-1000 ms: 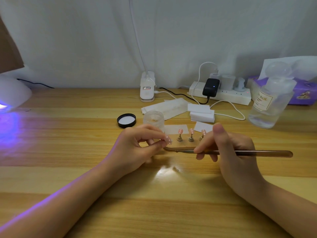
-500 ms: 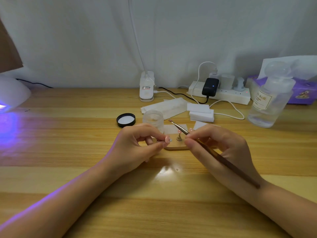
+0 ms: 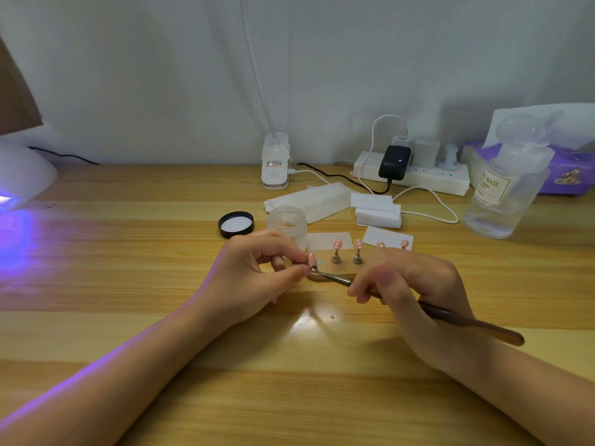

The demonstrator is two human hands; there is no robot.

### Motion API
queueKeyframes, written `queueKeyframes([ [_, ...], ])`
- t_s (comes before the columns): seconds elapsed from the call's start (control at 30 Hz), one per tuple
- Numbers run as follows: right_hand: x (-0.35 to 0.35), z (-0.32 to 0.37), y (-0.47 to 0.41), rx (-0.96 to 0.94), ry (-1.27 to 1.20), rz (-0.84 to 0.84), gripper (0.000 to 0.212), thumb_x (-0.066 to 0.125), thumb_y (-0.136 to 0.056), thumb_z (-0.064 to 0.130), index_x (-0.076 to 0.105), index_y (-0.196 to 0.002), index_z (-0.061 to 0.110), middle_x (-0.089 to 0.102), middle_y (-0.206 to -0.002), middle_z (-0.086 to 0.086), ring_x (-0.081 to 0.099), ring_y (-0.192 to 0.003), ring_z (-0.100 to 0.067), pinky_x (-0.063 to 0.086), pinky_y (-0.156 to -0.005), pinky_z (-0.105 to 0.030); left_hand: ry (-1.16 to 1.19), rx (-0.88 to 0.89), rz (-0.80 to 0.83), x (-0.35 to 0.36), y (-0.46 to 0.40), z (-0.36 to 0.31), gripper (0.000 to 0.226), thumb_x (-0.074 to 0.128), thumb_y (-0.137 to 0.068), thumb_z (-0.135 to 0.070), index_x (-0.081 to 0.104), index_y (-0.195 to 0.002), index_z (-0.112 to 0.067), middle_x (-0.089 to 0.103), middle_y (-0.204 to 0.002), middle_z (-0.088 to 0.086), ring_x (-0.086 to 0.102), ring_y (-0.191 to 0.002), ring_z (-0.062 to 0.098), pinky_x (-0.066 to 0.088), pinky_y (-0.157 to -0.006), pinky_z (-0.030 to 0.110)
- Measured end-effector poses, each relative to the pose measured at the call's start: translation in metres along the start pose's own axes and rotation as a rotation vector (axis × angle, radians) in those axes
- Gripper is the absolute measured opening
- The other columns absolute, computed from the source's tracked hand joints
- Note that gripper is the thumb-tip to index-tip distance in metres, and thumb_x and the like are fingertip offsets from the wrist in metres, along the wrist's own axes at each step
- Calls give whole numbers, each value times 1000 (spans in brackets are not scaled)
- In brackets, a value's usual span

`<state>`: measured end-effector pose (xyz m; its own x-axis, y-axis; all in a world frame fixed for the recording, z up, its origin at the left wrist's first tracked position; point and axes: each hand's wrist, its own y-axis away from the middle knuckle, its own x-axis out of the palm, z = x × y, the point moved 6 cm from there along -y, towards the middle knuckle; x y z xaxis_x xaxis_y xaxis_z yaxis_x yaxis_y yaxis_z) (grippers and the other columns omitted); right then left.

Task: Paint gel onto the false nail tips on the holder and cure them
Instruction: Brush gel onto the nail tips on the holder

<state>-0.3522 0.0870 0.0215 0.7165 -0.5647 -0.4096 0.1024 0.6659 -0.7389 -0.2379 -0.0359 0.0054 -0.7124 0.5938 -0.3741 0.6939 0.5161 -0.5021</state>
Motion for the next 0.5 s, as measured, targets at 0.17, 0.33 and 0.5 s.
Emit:
queueKeyframes([
  [0.17, -6, -7, 2, 55, -66, -82, 55, 29, -96, 43, 64, -67, 13, 58, -59, 3, 53, -58, 2, 38, -56, -8, -21, -2, -7, 1, -1, -1, 8, 71, -71, -26, 72, -75, -19, 58, -67, -1, 50, -52, 5, 44, -39, 19],
  [0.33, -2, -6, -2, 42, 44, -67, 39, 36, -95, 37, 64, -75, 19, 60, -67, 10, 59, -67, 1, 44, -61, -15, -15, -11, -7, 1, -1, 1, 5, 71, -70, -20, 71, -74, -24, 59, -67, -10, 49, -52, 4, 43, -40, 17],
  [0.5, -1, -2, 0, -15, 3, -39, 49, 32, -97, 38, 67, -71, 15, 62, -60, 1, 59, -61, -4, 46, -59, -19, -25, 1, 4, 1, -1, 0, 7, 71, -70, -22, 71, -76, -26, 59, -68, -2, 49, -54, 5, 44, -40, 17],
])
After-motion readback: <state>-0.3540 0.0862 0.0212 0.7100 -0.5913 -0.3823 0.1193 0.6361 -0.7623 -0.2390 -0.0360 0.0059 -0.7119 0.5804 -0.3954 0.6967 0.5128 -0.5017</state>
